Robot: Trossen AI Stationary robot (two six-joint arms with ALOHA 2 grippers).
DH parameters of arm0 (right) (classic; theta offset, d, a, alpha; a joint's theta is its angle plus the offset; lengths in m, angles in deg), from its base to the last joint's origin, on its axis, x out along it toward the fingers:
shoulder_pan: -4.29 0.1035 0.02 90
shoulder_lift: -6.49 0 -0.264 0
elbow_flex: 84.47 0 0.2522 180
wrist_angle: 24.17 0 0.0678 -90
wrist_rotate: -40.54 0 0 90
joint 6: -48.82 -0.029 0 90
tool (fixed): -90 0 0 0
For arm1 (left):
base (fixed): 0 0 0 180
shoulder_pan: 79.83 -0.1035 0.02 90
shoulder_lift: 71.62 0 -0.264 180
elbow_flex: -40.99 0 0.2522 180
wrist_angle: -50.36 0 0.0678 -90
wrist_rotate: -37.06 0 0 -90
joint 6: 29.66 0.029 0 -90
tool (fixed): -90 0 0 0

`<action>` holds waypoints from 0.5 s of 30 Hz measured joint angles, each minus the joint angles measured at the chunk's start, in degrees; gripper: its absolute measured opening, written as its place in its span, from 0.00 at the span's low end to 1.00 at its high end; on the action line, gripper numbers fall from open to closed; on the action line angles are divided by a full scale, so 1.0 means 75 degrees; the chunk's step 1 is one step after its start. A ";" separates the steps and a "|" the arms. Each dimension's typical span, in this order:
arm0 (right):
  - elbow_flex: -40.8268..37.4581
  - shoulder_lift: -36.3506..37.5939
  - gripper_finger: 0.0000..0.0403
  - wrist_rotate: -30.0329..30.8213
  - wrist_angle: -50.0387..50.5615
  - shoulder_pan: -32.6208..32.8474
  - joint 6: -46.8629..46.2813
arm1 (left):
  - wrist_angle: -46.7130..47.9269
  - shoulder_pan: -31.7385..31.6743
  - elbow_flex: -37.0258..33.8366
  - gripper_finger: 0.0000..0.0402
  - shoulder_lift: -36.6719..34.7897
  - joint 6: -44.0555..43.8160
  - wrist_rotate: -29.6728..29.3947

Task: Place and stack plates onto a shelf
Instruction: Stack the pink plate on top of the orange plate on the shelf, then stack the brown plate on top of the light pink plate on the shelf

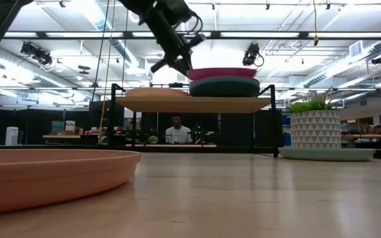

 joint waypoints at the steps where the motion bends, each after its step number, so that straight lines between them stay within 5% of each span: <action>1: 0.0000 -0.0030 0.18 -0.0003 0.0024 0.0000 0.0000 | -0.0078 0.0022 0.0000 0.08 0.0059 -0.0008 -0.0006; 8: -0.0003 -0.0090 0.18 -0.0015 0.0244 0.0000 -0.0002 | -0.0494 0.0116 0.0000 0.12 0.0137 0.0439 -0.0236; 15: -0.0003 -0.0090 0.18 0.0000 0.0297 0.0000 0.0124 | -0.0539 0.0004 -0.0003 0.25 -0.0306 0.1404 0.0014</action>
